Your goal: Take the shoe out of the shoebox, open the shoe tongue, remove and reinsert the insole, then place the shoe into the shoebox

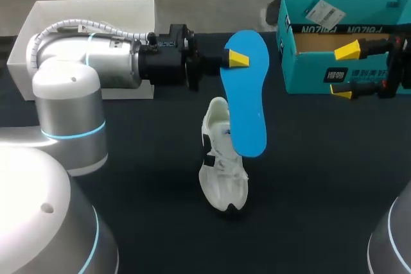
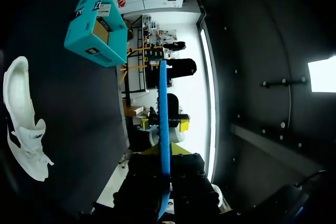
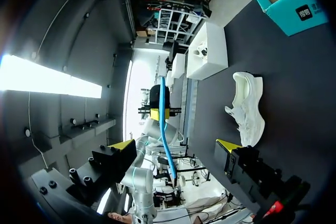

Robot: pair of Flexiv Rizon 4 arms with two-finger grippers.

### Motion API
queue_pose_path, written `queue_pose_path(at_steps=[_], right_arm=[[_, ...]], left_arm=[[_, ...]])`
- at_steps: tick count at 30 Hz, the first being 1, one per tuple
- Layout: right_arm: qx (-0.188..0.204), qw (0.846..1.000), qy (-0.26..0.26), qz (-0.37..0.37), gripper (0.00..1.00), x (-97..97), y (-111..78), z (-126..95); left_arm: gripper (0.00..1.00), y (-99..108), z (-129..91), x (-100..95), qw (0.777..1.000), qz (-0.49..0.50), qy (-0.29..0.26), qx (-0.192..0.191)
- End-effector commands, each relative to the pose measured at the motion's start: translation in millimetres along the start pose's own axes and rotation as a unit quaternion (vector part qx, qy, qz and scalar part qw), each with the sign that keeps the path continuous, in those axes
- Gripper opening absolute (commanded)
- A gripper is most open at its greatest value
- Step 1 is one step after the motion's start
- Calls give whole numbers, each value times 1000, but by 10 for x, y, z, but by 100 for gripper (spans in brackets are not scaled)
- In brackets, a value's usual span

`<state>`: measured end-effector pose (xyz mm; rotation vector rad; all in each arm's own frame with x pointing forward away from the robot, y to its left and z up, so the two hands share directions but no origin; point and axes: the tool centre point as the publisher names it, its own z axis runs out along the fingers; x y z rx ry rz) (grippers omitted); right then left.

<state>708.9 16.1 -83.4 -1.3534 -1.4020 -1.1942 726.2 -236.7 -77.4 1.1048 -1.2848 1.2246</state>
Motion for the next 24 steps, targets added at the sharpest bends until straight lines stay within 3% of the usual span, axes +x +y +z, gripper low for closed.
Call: queue_pose_path(at_steps=[1,14,19,24], right_arm=[[11,997,-71,27,100,203,37,102],[18,970,-240,37,100,624,21,400],[14,943,-328,60,100,686,7,480],[14,943,-328,60,100,686,7,480]], left_arm=[[0,-34,18,-68,1000,-5,-12,-6],[0,-94,92,-121,1000,-11,-12,-7],[0,-122,110,-142,1000,-13,-12,-9],[0,-162,129,-165,999,-29,-12,-9]])
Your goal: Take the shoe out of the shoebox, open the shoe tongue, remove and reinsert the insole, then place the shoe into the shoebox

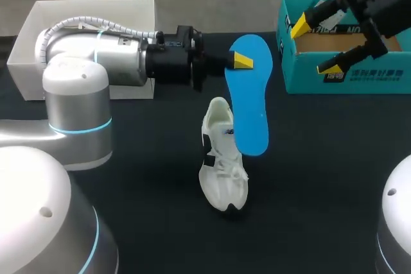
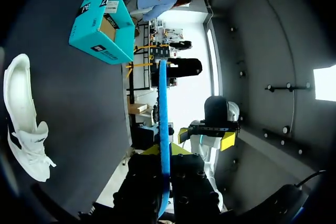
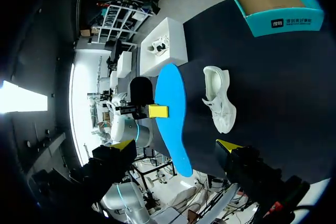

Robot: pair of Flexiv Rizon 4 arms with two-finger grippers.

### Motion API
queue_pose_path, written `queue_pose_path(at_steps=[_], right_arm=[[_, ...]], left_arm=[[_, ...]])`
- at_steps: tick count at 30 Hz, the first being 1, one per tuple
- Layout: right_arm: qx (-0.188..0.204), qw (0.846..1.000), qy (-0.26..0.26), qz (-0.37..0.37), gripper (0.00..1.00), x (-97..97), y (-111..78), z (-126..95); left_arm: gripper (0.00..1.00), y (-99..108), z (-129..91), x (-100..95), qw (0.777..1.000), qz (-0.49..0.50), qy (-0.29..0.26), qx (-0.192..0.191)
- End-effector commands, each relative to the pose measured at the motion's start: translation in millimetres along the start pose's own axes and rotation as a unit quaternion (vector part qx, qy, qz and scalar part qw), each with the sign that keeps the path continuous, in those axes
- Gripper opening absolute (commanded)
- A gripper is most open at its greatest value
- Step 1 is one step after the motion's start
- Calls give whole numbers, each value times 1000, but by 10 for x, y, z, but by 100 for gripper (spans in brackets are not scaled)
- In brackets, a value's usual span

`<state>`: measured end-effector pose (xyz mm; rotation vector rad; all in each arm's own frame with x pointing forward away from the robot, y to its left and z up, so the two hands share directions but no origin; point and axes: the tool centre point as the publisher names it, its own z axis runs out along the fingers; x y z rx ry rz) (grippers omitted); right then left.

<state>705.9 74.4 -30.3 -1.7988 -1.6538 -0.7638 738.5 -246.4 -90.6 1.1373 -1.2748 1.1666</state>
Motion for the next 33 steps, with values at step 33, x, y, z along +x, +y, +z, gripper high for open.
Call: queue_pose_path(at_steps=[33], right_arm=[[14,945,-328,-17,100,632,162,522]], left_arm=[[0,-239,53,-65,999,-37,-9,22]])
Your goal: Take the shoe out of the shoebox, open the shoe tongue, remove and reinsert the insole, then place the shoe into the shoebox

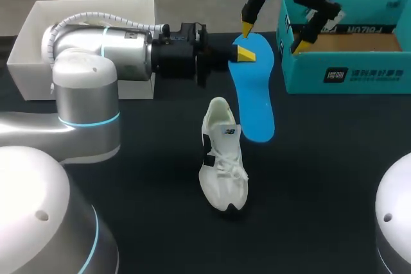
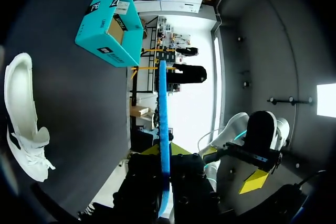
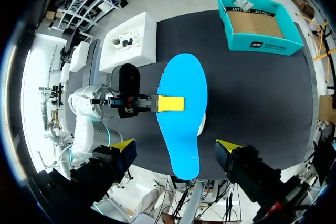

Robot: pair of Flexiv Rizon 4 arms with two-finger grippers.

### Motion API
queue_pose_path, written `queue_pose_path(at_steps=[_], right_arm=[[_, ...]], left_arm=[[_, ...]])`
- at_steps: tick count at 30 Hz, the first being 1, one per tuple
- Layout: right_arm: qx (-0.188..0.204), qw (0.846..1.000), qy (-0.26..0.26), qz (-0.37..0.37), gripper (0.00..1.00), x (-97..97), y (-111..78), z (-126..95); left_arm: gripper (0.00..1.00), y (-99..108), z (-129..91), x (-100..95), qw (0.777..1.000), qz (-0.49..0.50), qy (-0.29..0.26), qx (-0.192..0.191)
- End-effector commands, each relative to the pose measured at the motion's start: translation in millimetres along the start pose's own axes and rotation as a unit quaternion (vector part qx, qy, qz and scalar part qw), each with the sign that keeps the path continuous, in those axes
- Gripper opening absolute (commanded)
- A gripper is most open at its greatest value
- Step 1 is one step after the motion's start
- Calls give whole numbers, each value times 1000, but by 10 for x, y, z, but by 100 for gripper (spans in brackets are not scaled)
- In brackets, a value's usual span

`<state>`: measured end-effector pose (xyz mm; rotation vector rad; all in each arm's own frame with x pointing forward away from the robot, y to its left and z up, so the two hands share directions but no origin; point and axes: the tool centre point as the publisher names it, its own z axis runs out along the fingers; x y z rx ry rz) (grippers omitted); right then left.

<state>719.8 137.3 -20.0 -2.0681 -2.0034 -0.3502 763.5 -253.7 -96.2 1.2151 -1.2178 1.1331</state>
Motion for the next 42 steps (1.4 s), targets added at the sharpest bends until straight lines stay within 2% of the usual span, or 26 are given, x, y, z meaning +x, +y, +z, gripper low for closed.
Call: queue_pose_path(at_steps=[1,5,10,42], right_arm=[[15,996,-91,2,100,181,79,55],[7,992,-126,-7,100,239,77,76],[1,989,-142,-27,100,255,45,79],[-12,990,-139,-16,100,195,15,42]], left_arm=[[0,17,-2,-4,1000,0,0,3],[0,23,-14,-9,1000,-1,-1,3],[0,6,-35,-1,1000,0,-1,6],[0,26,-22,10,1000,8,-6,16]])
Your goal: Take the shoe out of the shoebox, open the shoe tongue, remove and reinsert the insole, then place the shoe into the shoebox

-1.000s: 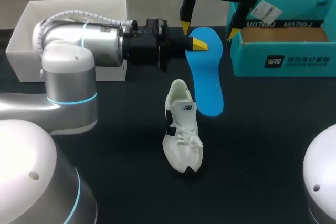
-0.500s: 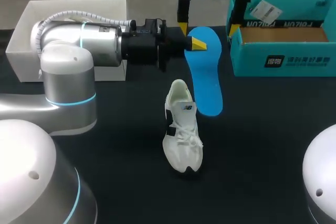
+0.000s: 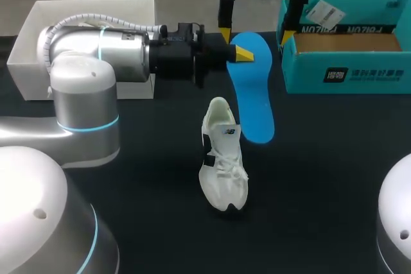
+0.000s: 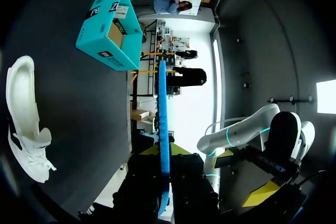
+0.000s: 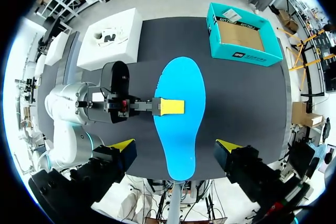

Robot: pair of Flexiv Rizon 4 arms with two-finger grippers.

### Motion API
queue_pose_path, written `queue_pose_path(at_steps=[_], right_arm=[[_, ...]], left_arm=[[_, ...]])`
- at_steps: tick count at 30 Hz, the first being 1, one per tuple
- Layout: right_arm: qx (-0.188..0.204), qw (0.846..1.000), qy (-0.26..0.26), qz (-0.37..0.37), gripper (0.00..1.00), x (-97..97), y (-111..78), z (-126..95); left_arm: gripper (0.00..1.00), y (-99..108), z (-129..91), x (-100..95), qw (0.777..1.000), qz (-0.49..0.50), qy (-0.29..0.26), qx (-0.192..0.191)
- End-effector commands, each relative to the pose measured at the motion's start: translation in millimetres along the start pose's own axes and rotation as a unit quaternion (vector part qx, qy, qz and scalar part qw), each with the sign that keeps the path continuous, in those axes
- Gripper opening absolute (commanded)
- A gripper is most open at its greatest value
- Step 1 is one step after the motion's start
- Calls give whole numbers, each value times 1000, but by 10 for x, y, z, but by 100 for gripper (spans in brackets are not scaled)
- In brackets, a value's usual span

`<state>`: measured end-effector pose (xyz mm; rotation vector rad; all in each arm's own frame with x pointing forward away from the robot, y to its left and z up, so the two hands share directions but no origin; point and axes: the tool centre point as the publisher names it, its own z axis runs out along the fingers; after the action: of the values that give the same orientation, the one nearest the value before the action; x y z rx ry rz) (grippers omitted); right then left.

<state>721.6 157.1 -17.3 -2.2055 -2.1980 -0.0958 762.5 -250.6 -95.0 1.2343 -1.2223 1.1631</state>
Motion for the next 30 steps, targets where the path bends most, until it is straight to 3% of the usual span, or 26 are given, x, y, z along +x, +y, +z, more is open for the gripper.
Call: queue_pose_path(at_steps=[1,2,5,8,10,15,22,27,30], right_arm=[[0,1000,0,0,100,0,3,1],[-23,998,57,-8,100,-46,-14,0],[-69,990,122,-7,100,-200,-74,-7],[-112,970,215,-35,100,-313,-129,-39],[-128,960,247,-33,100,-391,-157,-53],[-153,941,297,-53,100,-538,-194,-78],[-166,928,327,-69,100,-619,-209,-57],[-181,910,365,-76,100,-643,-191,-13],[-189,891,406,-77,100,-655,-183,32]], left_arm=[[0,17,5,1,1000,0,-2,1],[0,16,-1,4,1000,0,-2,1],[0,16,-20,11,1000,0,-2,3],[0,14,-39,14,1000,1,-2,5],[0,14,-51,16,1000,1,-2,6],[0,19,-81,14,1000,-1,-2,7],[0,16,-96,21,1000,-3,2,10],[0,18,-112,29,1000,-3,4,12],[0,24,-121,33,1000,-4,6,12]])
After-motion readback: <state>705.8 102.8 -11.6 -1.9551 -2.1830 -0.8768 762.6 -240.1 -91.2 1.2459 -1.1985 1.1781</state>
